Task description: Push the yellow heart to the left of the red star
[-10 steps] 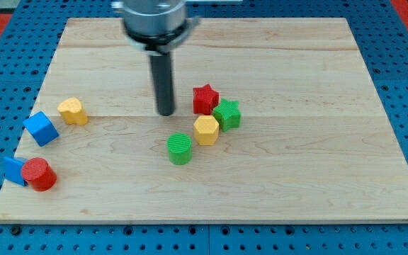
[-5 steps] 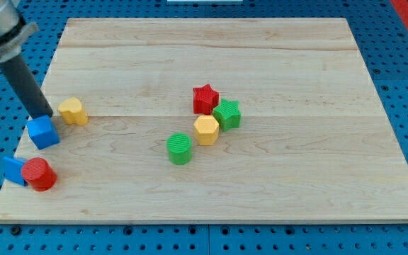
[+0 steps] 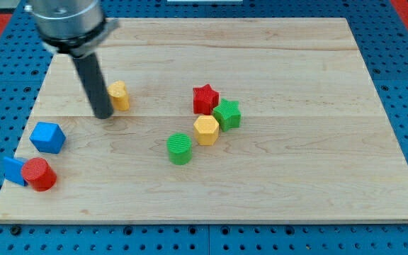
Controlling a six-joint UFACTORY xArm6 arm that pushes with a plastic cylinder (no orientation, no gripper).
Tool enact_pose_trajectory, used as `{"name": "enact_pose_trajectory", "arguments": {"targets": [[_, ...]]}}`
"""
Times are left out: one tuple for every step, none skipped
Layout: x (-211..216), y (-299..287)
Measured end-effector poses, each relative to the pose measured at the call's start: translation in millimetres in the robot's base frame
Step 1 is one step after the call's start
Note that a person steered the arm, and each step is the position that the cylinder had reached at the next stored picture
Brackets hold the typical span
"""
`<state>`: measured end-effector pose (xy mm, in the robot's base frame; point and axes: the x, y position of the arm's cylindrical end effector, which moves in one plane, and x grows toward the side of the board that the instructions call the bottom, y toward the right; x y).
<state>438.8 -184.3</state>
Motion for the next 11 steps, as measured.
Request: {"name": "enact_pose_trajectory", "arguments": {"targets": [[-15.9,-25.2],[-31.9,-14.7],[-34.7,-36.8],[-38.4,-64.6],[-43.6,-82.0],[-43.7,-86.5],[-43.7,-87.1],[-43.7,-91.9],[-43.7,-80.3],[-40.3,-37.1],[-44.3,6.0]]}}
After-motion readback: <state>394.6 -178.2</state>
